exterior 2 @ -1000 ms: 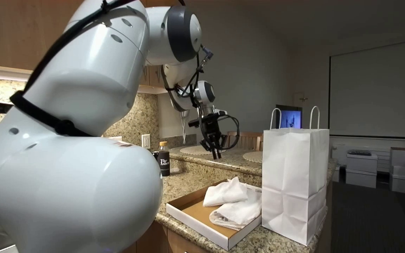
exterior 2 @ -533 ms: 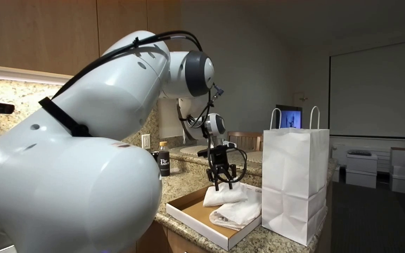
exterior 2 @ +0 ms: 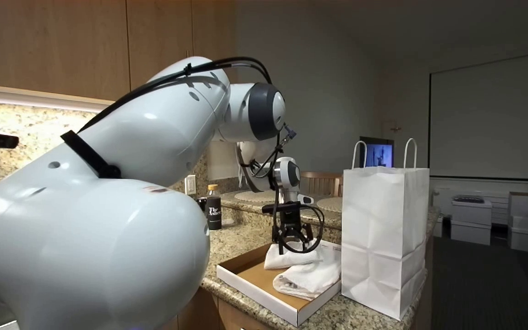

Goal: Put the white towels inside the white paper bag

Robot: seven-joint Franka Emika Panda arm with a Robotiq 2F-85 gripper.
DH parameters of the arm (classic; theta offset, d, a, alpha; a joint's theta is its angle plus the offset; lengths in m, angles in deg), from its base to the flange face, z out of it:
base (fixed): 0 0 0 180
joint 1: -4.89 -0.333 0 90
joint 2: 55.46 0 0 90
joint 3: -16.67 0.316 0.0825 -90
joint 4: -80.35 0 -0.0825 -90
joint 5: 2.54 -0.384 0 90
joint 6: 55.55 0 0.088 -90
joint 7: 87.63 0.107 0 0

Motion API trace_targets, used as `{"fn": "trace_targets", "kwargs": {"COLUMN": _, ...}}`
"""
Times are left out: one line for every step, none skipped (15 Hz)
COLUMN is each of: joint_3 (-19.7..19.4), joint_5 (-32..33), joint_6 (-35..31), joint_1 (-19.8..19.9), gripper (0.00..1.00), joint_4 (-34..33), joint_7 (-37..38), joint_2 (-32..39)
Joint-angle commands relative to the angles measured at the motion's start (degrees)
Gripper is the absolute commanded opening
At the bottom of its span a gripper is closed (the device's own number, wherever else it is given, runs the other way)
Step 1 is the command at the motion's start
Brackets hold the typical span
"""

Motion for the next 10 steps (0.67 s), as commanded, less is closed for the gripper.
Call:
{"fn": "trace_targets", "kwargs": {"joint_3": 0.6, "joint_5": -2.9, "joint_6": 0.7, "joint_1": 0.6, "gripper": 1.0, "joint_4": -1.9, "joint_7": -0.3, "joint_2": 2.6}}
{"fn": "trace_targets", "kwargs": {"joint_3": 0.6, "joint_5": -3.2, "joint_6": 1.0, "joint_1": 0.5, "gripper": 1.0, "joint_4": -2.3, "joint_7": -0.4, "joint_2": 3.1}}
{"fn": "trace_targets", "kwargs": {"joint_3": 0.6, "joint_5": -3.4, "joint_6": 1.2, "joint_1": 0.6, "gripper": 1.0, "joint_4": -2.5, "joint_7": -0.6, "joint_2": 3.6}}
{"fn": "trace_targets", "kwargs": {"joint_3": 0.5, "joint_5": -3.5, "joint_6": 1.4, "joint_1": 0.5, "gripper": 1.0, "joint_4": -2.8, "joint_7": -0.5, "joint_2": 3.9}}
{"fn": "trace_targets", "kwargs": {"joint_3": 0.3, "joint_5": -3.4, "joint_6": 1.6, "joint_1": 0.3, "gripper": 0.75, "joint_4": -2.9, "joint_7": -0.1, "joint_2": 3.9}}
{"fn": "trace_targets", "kwargs": {"joint_3": 0.3, "joint_5": -3.4, "joint_6": 1.8, "joint_1": 0.3, "gripper": 0.73, "joint_4": -3.1, "joint_7": 0.0, "joint_2": 3.9}}
{"fn": "trace_targets", "kwargs": {"joint_3": 0.4, "joint_5": -3.6, "joint_6": 2.1, "joint_1": 0.3, "gripper": 0.67, "joint_4": -3.2, "joint_7": -0.1, "joint_2": 3.8}}
{"fn": "trace_targets", "kwargs": {"joint_3": 0.4, "joint_5": -3.7, "joint_6": 2.2, "joint_1": 0.3, "gripper": 0.59, "joint_4": -3.2, "joint_7": 0.0, "joint_2": 3.7}}
{"fn": "trace_targets", "kwargs": {"joint_3": 0.6, "joint_5": -3.7, "joint_6": 2.4, "joint_1": 0.3, "gripper": 0.53, "joint_4": -3.2, "joint_7": -0.3, "joint_2": 3.5}}
{"fn": "trace_targets", "kwargs": {"joint_3": 0.6, "joint_5": -3.8, "joint_6": 2.4, "joint_1": 0.2, "gripper": 0.47, "joint_4": -3.4, "joint_7": -0.4, "joint_2": 3.5}}
